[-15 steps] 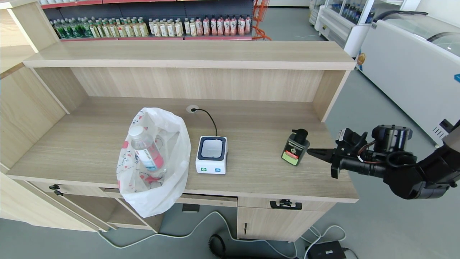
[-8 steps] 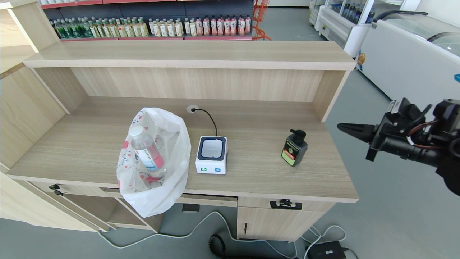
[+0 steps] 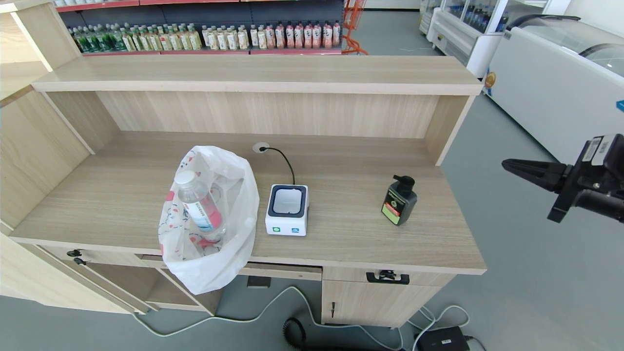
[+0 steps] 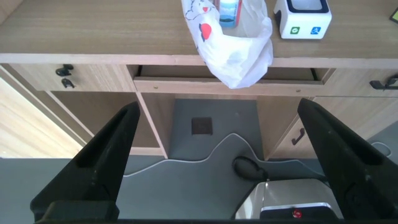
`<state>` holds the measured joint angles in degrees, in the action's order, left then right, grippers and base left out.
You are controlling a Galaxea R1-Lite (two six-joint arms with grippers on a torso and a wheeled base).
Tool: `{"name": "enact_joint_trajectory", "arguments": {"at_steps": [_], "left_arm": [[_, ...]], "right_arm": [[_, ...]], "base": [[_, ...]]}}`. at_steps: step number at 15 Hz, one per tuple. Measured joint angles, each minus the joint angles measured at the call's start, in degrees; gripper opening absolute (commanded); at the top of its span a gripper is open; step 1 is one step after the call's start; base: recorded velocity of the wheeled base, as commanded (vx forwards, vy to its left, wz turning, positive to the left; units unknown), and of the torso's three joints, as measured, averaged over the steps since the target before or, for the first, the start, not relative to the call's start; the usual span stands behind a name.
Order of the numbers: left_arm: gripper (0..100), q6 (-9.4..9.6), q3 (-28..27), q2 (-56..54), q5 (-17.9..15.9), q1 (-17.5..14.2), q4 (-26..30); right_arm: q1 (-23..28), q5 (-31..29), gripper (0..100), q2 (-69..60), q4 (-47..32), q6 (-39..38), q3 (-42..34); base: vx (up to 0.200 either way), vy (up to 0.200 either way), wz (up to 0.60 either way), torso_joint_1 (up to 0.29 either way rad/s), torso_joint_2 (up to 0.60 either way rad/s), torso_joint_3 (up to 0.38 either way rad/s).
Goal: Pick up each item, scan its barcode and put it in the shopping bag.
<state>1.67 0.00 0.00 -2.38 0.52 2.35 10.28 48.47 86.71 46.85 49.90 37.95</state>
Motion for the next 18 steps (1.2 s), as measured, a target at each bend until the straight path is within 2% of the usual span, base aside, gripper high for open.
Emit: {"name": "enact_joint_trajectory", "arguments": {"at_steps": [1,3,6,8,11,14,16,18], "left_arm": [[100,-0.01,0.00,0.00,0.00,0.00,0.02],[100,-0.01,0.00,0.00,-0.02,0.00,0.02],[100,0.00,0.00,0.00,0.00,0.00,0.02],[100,-0.01,0.00,0.00,-0.02,0.00,0.02],[100,-0.01,0.00,0.00,-0.02,0.00,0.02],[100,-0.01,0.00,0.00,-0.02,0.00,0.02],[100,-0.01,0.00,0.00,0.00,0.00,0.00],[100,0.00,0.00,0.00,-0.02,0.00,0.02]], "right_arm": [[0.20,0.06,100,-0.55,-2.32,-0.50,-0.06],[0.80,0.09,100,-1.27,-4.49,-1.07,-0.24],[3.45,-0.66,100,-1.55,-15.26,-4.11,-0.24],[5.23,-5.14,100,-1.46,-18.64,-6.66,-0.27],[5.40,-10.22,100,-0.20,-18.63,-11.67,-0.41],[1.85,-15.25,100,2.23,-17.57,-24.47,0.37],[-3.01,-21.05,100,3.80,-14.20,-33.98,0.89],[-8.85,-27.61,100,5.62,-9.81,-39.53,0.94]], "base": [[0.000,0.000,0.00,0.000,0.00,0.000],[0.000,0.000,0.00,0.000,0.00,0.000],[0.000,0.000,0.00,0.000,0.00,0.000],[0.000,0.000,0.00,0.000,0.00,0.000],[0.000,0.000,0.00,0.000,0.00,0.000],[0.000,0.000,0.00,0.000,0.00,0.000],[0.000,0.000,0.00,0.000,0.00,0.000],[0.000,0.000,0.00,0.000,0.00,0.000]]}}
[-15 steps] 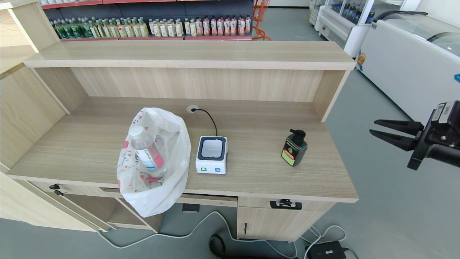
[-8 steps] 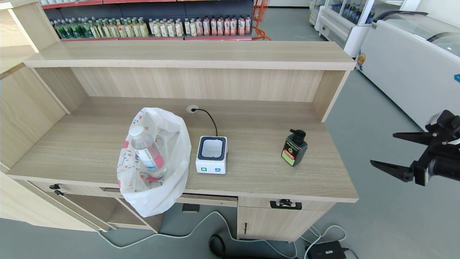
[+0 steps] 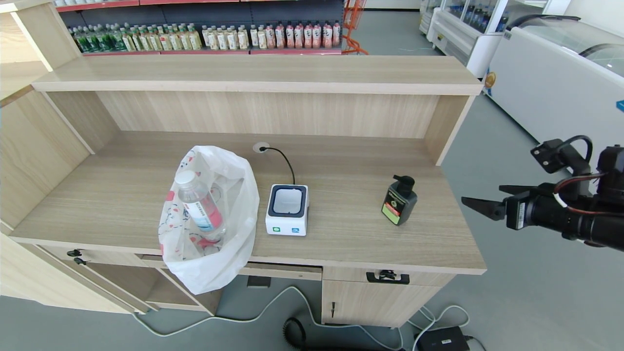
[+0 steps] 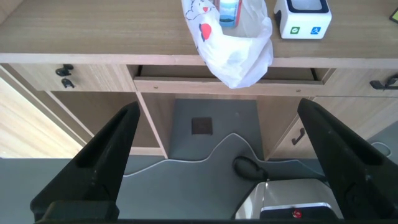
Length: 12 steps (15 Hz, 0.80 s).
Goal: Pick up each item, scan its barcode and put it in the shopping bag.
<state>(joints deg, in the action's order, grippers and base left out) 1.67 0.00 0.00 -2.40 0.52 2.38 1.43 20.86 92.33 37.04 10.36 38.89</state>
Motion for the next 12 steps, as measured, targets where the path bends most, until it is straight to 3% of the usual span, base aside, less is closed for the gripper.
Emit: {"name": "enact_joint_trajectory", "arguments": {"at_steps": [6,12], "left_arm": [[100,0.00,0.00,0.00,-0.02,0.00,0.00],[100,-0.01,0.00,0.00,0.00,0.00,-0.02]], "right_arm": [[-7.70,-8.06,100,7.78,11.79,-0.98,-0.59],[-13.10,-9.37,100,17.02,21.53,-2.93,1.13]], "base": [[0.000,0.000,0.00,0.000,0.00,0.000],[0.000,0.000,0.00,0.000,0.00,0.000]]}}
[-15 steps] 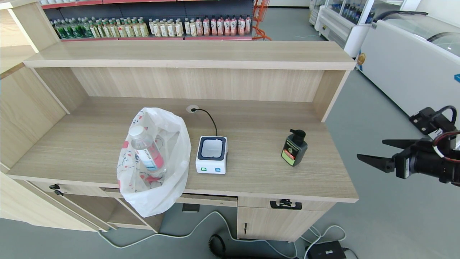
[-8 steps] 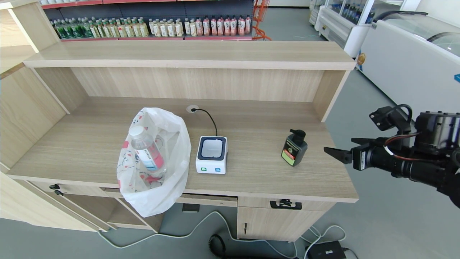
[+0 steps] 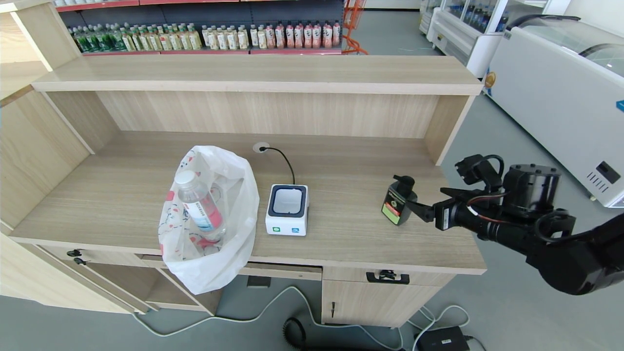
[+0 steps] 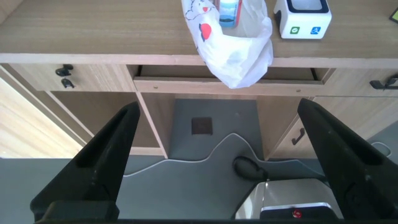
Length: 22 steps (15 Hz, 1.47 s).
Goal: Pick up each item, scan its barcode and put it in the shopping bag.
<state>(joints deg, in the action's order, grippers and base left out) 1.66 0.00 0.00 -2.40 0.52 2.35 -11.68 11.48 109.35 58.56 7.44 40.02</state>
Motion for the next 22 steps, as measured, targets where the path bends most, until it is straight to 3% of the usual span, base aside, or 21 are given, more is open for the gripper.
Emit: {"name": "enact_joint_trajectory", "arguments": {"at_steps": [10,22], "left_arm": [[100,0.00,0.00,0.00,0.00,0.00,0.02],[100,0.00,0.00,0.00,0.00,0.00,0.02]], "right_arm": [[-2.57,0.28,100,10.02,6.14,-0.22,7.08],[-4.17,0.45,100,18.76,7.84,0.33,15.60]], "base": [[0.000,0.000,0.00,0.000,0.00,0.000],[0.000,0.000,0.00,0.000,0.00,0.000]]}}
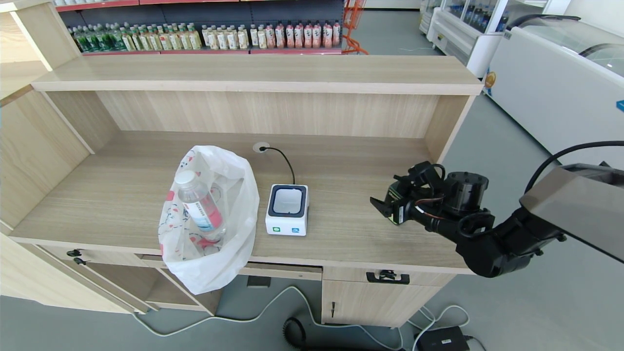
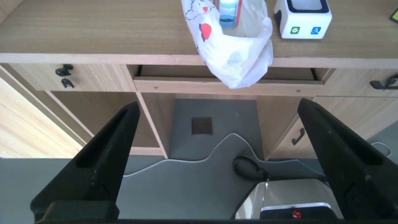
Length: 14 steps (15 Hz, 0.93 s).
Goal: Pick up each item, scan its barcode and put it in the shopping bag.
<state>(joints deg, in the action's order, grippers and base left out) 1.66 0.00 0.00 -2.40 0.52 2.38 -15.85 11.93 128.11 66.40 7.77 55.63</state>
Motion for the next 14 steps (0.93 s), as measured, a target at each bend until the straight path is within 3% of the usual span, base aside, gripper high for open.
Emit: {"name": "enact_joint_trajectory", "arguments": {"at_steps": [2,3,9,14], "left_arm": [[100,0.00,0.00,0.00,0.02,0.00,0.00],[100,0.00,0.00,0.00,0.02,0.00,0.00],[100,0.01,0.00,0.00,0.00,0.02,0.00],[100,0.00,0.00,0.00,0.00,0.00,0.00]], "right_arm": [[-0.11,0.00,100,0.66,-0.02,0.04,0.82],[-0.13,0.00,0,1.02,0.02,0.33,1.15],[0.22,-0.20,0,2.32,0.60,4.08,2.30],[2.88,-0.28,0,-5.29,0.60,17.74,-2.77]], "base": [[0.000,0.000,0.00,0.000,0.00,0.000],[0.000,0.000,0.00,0.000,0.00,0.000],[0.000,0.000,0.00,0.000,0.00,0.000],[0.000,0.000,0.00,0.000,0.00,0.000]]}}
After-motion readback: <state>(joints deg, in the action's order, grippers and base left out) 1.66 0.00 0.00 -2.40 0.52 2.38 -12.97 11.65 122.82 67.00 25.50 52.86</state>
